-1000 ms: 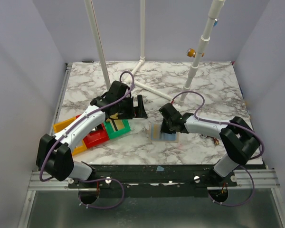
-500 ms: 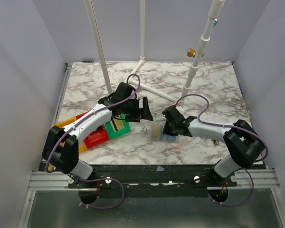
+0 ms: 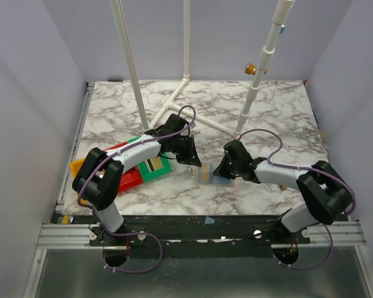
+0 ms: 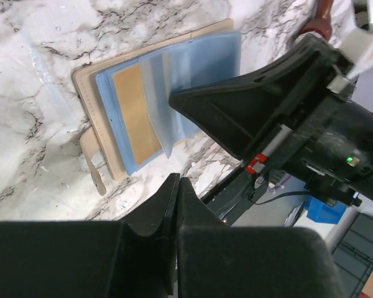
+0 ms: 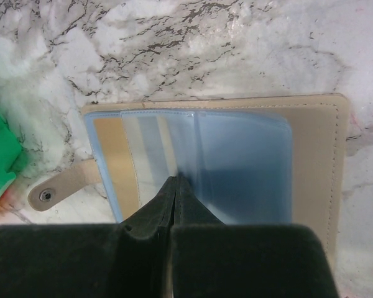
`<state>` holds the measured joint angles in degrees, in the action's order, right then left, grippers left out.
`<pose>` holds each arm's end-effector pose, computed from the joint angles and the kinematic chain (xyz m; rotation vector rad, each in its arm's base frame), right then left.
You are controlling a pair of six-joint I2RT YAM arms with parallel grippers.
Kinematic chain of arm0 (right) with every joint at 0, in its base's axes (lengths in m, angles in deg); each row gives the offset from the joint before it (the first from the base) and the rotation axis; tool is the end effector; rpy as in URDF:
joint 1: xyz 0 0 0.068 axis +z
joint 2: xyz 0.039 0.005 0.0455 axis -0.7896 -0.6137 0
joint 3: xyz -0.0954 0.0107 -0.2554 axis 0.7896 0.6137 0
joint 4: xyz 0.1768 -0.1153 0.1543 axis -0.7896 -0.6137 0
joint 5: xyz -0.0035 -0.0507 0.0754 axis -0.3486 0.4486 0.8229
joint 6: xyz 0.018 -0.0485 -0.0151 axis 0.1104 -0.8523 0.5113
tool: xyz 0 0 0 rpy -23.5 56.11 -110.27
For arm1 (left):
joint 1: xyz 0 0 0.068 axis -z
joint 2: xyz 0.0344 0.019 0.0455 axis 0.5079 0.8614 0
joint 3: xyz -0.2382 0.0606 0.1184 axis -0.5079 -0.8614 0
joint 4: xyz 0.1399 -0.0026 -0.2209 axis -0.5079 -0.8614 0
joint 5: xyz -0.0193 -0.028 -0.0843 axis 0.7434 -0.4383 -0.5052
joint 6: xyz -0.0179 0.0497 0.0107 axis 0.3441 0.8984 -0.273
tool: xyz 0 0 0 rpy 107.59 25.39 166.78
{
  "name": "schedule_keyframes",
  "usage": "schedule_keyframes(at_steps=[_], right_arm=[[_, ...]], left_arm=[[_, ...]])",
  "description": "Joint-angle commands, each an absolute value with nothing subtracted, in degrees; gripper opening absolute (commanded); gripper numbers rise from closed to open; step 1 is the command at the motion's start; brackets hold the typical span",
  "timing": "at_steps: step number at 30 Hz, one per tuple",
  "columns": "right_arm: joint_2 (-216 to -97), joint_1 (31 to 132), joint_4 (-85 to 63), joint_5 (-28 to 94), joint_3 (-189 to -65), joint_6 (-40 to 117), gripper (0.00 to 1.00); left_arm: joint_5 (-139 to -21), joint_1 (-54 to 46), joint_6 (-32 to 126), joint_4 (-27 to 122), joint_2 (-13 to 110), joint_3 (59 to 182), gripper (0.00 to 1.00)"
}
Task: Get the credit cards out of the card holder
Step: Remove the credit card from the card holder.
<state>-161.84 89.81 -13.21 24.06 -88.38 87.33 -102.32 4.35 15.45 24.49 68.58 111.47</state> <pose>0.2193 0.1679 0.1433 0.4181 2.5622 0.6209 0.2739 -0.2132 0.2141 0.0648 2.7435 -1.1594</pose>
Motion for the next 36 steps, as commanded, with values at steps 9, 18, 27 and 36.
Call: schedule_keyframes(at_steps=[9, 18, 27, 36], right_arm=[[-161.6, 89.0, -14.5, 25.4, -83.7, 87.9, 0.01], [-160.5, 88.8, -14.6, 25.4, -83.0, 88.0, 0.01], [-159.5, 88.7, -15.6, 25.4, -83.4, 87.7, 0.01], [-157.2, 88.7, -19.4, 25.2, -87.0, 85.7, 0.01]], left_arm=[[-102.3, 7.6, 15.4, 27.1, 78.1, 114.4, 0.00], [-99.1, 9.2, 16.2, 25.9, 81.5, 115.3, 0.00], [-100.0, 10.4, 15.8, 26.4, 84.0, 116.7, 0.00], [-100.0, 11.5, 15.4, 25.8, 85.8, 119.4, 0.00]])
